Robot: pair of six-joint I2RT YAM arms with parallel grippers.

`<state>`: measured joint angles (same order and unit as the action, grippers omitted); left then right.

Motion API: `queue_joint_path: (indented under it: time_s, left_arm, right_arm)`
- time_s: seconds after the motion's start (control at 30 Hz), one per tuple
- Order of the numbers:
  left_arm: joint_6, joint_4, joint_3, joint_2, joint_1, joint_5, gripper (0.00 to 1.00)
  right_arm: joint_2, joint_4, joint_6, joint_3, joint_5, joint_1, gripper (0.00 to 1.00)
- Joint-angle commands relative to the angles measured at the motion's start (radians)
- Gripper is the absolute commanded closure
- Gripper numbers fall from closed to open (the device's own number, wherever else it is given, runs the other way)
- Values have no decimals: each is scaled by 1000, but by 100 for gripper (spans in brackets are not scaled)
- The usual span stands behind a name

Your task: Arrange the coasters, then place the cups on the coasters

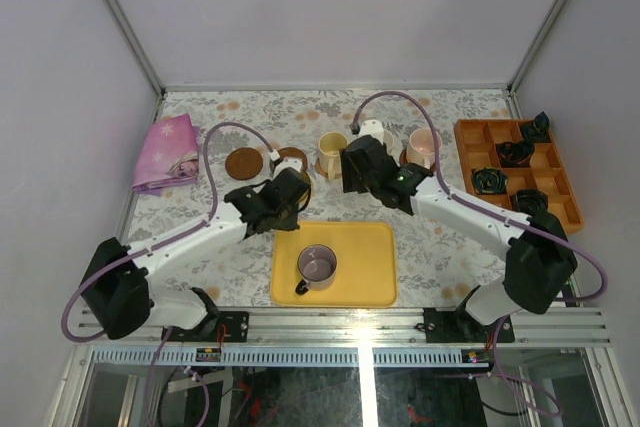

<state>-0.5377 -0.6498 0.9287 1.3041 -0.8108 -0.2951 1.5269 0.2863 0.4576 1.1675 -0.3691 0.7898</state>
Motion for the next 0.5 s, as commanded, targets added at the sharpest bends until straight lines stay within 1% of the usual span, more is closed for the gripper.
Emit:
queue_joint_path:
  time_s: [0.0, 0.13, 0.27, 0.47]
  left_arm:
    - [65, 84, 86, 49, 108, -13, 100]
    - [103, 83, 168, 132, 204, 12, 100]
    - [133, 67, 278, 250, 289, 82, 100]
    - [194, 19, 454, 453, 367, 168, 100]
  right_arm:
    - [-105, -19, 10, -43, -130, 6, 38]
    - [-164, -10, 23, -88, -189, 6, 39]
    - [-215, 20, 41, -110, -248, 5, 39]
    - [-245, 104, 61, -100, -344, 3, 40]
